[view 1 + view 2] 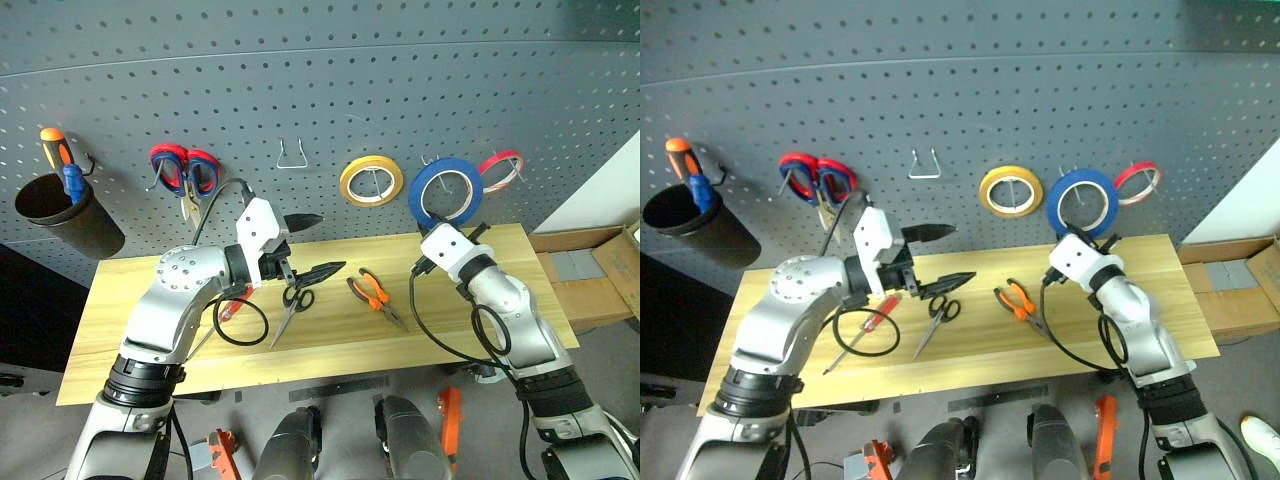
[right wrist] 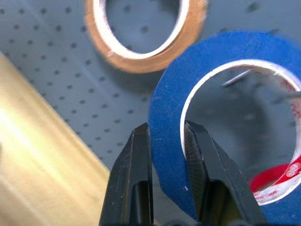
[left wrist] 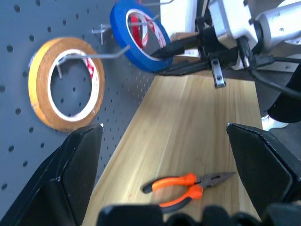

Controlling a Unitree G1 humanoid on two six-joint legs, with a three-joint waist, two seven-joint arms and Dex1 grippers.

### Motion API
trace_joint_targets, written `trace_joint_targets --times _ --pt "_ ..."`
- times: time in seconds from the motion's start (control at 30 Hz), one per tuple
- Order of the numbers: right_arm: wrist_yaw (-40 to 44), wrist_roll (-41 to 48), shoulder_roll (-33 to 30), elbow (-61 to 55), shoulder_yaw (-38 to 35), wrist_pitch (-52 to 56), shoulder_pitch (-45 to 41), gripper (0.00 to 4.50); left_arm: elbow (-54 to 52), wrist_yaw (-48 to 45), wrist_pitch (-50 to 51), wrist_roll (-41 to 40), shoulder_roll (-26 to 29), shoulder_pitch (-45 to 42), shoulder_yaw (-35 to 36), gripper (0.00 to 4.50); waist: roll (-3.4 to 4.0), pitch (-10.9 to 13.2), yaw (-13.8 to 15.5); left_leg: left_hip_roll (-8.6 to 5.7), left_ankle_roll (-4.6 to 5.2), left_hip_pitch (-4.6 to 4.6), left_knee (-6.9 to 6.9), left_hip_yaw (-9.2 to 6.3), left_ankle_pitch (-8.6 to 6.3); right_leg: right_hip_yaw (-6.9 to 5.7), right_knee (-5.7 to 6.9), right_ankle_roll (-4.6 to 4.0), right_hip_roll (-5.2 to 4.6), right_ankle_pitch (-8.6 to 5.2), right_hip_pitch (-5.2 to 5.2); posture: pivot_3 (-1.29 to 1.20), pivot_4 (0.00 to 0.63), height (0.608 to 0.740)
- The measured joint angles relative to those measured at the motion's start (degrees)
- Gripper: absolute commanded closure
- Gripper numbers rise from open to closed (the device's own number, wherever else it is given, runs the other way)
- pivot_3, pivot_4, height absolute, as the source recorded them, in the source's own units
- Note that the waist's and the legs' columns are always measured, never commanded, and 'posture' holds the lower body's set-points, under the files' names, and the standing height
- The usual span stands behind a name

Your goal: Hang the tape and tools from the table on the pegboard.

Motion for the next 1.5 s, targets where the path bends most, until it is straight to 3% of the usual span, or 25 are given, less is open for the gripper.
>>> trace_joint_targets --times 0.33,0.57,0.8,1.07,1.5 --pt "3.3 4.8 0.9 -5.9 -1.5 7.2 7.9 0.28 1.3 -0.3 -2.5 1.9 2.6 2.1 0.4 0.00 0.00 0.0 0.1 0.02 0.00 -0.01 0.01 0.08 0.00 0.13 0.08 0.00 0.01 0.00 -0.11 -0.23 0.243 0.740" --pt "6.4 7.3 9.8 -19.9 2.4 36.6 10.4 0.28 7.8 -5.0 -5.5 5.2 10.3 5.5 0.4 0.00 0.01 0.0 -1.2 0.06 0.01 -0.01 -0.02 0.39 0.00 0.63 0.52 -0.01 0.08 0.00 -0.47 -0.24 0.252 0.740" --pt "6.4 10.5 16.0 -14.3 6.3 49.7 2.8 0.28 9.7 -9.4 -8.3 7.8 13.7 5.8 -0.8 0.00 -0.01 0.0 -1.3 0.02 0.02 0.00 0.04 0.39 0.00 0.69 0.53 -0.05 0.08 0.05 -0.50 -0.22 0.256 0.740" --pt "5.8 12.7 18.6 1.0 8.0 49.8 -3.5 0.28 9.6 -12.2 -9.6 9.2 15.2 7.1 -1.5 0.00 -0.01 0.0 -1.5 0.02 0.02 -0.03 -0.04 0.51 -0.01 0.78 0.50 -0.05 0.07 0.05 -0.61 -0.21 0.257 0.740" --pt "3.5 11.7 19.8 19.7 11.4 38.3 -10.9 0.28 9.5 -12.6 -9.9 9.8 15.5 8.5 -1.4 0.00 -0.01 0.0 -1.6 0.03 0.02 -0.02 0.00 0.60 -0.01 0.85 0.62 -0.04 0.09 0.05 -0.68 -0.19 0.252 0.740"
